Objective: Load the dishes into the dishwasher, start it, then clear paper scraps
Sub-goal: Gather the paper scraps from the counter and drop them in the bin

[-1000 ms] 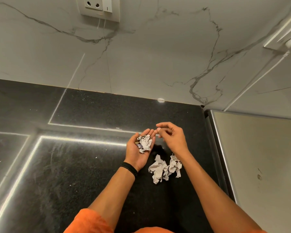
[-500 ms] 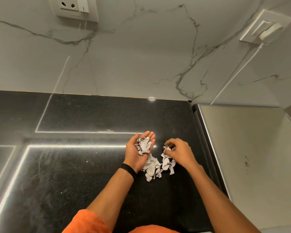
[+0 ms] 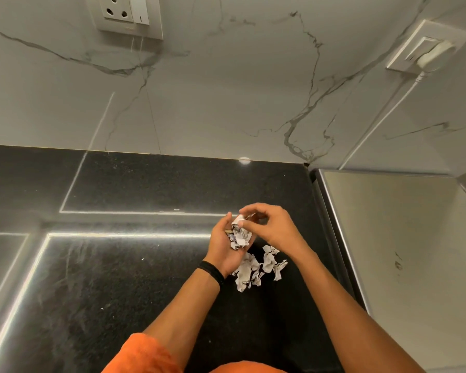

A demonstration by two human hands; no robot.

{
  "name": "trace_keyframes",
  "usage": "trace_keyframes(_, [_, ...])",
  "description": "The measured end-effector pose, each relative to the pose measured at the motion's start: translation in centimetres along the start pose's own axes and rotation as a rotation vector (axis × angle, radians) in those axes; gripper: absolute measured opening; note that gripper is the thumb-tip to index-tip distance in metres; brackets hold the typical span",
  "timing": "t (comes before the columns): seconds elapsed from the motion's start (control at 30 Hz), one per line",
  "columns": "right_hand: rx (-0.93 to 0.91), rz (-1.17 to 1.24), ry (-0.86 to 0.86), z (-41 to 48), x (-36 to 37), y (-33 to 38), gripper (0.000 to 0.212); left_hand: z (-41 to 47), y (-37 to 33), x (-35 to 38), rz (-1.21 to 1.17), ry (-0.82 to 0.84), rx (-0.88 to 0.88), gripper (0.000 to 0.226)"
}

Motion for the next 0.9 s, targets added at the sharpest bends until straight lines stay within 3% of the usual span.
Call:
trace_keyframes(0.13, [0.013, -0.102, -0.208, -0.6, -3.4, -1.2, 0.016, 0.0, -0.7, -0.7, -0.09, -0.002, 0.0, 0.044])
trace_keyframes(0.2, [0.124, -0.328, -0.145, -1.5, -3.9, -3.6, 0.023, 0.2, -0.9, -1.3, -0.093, -0.01, 0.004, 0.045])
trace_keyframes(0.3, [0.264, -0.648, 0.104, -3.4, -1.4, -7.2, 0.044, 0.7, -0.9, -2.1, -0.072, -0.034, 0.009, 0.047])
trace_keyframes(0.47, [0.186, -0.719, 0.027, -3.6, 0.6, -7.4, 0.028, 0.4, -0.4, -1.8, -0.043, -0.037, 0.013, 0.045])
trace_keyframes(0.53, [0.213, -0.64, -0.027, -3.4, 0.0, -7.5, 0.023, 0.3, -0.6, -1.9, -0.026, -0.039, 0.023, 0.045])
trace_keyframes(0.67, [0.207, -0.178, -0.217, -2.9, -2.8, -5.9, 0.018, 0.2, -0.9, -1.9, -0.007, -0.036, 0.036, 0.046])
trace_keyframes(0.73, [0.151, -0.021, -0.225, -2.4, -2.9, -3.8, 0.019, 0.2, -0.5, -1.8, -0.003, -0.037, 0.026, 0.047])
trace_keyframes(0.9, [0.051, -0.02, -0.133, -0.9, 0.2, 0.1, 0.025, 0.3, 0.7, -0.9, 0.06, -0.008, 0.035, 0.047])
Point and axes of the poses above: each hand's wrist, its own z-axis towards the middle knuckle, its own x-axis out of the palm, y = z × x, the point moved 10 cm from there along z, towards the middle knuckle, and after that the axes turned 3 degrees about z, right-handed, at the moved point
